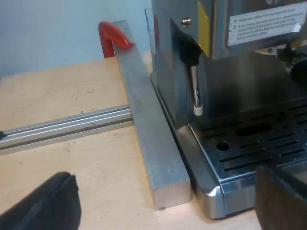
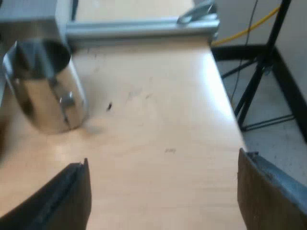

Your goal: Put the handle in the coffee machine

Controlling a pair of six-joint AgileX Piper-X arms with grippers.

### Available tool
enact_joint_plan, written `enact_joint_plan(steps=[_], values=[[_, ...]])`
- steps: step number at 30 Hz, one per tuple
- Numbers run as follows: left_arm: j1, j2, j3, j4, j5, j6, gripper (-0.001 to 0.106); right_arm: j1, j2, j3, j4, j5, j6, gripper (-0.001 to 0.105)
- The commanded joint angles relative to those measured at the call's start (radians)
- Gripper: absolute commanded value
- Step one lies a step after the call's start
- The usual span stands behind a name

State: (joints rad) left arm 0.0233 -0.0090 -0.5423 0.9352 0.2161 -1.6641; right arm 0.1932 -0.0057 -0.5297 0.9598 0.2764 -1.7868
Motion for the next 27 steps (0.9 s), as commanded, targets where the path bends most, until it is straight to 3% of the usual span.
enact_joint_plan(steps=[1, 5, 7, 27], values=[[-0.005, -0.051, -0.002, 0.0, -0.01, -0.016, 0.076, -0.004, -0.047, 0.004, -0.015, -0.013, -0.017, 0.066], [-0.004, -0.051, 0.03, 0.082, -0.01, 0.002, 0.076, -0.004, -0.047, 0.018, -0.015, -0.013, -0.017, 0.066], [-0.004, -0.051, 0.033, 0.075, -0.01, 0.013, 0.076, -0.004, -0.047, 0.047, -0.016, -0.013, -0.017, 0.066], [-0.004, -0.064, 0.033, 0.075, -0.01, 0.015, 0.076, -0.004, -0.047, 0.047, -0.016, -0.011, -0.005, 0.066]])
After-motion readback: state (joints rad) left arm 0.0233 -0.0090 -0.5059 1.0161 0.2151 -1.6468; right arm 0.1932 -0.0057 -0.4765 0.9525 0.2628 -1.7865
